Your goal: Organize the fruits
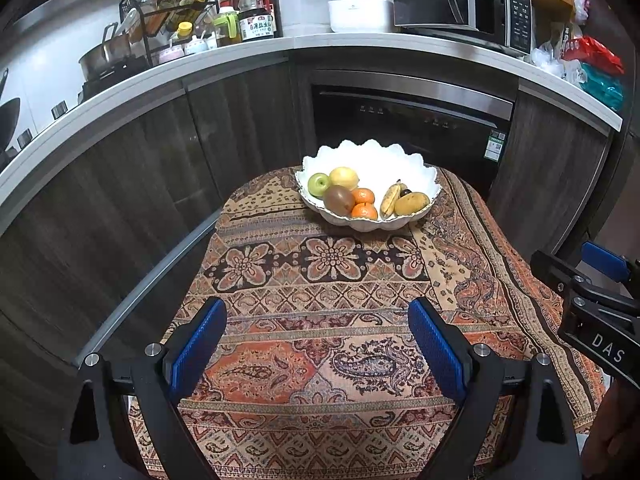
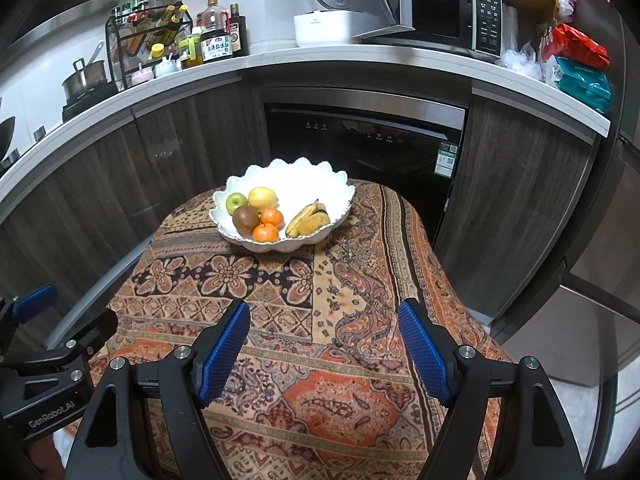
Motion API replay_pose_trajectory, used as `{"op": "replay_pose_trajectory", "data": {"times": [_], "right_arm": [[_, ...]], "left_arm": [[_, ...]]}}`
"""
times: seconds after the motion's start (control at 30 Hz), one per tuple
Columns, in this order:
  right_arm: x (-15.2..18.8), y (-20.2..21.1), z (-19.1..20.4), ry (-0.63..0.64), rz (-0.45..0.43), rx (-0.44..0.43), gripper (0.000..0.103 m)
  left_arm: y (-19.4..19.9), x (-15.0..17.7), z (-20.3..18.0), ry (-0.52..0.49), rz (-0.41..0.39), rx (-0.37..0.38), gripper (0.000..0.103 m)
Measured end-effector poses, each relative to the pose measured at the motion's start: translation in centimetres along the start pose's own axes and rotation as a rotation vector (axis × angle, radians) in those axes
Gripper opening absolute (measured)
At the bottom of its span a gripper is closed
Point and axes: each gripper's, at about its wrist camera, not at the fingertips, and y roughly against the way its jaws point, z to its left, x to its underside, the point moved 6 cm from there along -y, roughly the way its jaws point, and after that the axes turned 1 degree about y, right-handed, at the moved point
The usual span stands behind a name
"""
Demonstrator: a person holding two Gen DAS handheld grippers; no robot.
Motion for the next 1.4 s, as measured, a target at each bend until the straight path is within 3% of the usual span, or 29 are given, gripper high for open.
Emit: {"op": "replay_pose_trajectory", "data": {"times": [0.33, 1.4], "right_arm": [[0.0, 0.0, 0.0, -0.002, -0.001, -0.001, 0.077], [0.4, -0.6, 0.6, -0.005, 0.019, 0.003, 0.077]], "left_arm": [[0.2, -0.1, 0.2, 0.001, -0.007, -0.027, 0.093], [-1.2, 0.6, 0.3, 0.028, 0.044, 0.004, 0.092]]}}
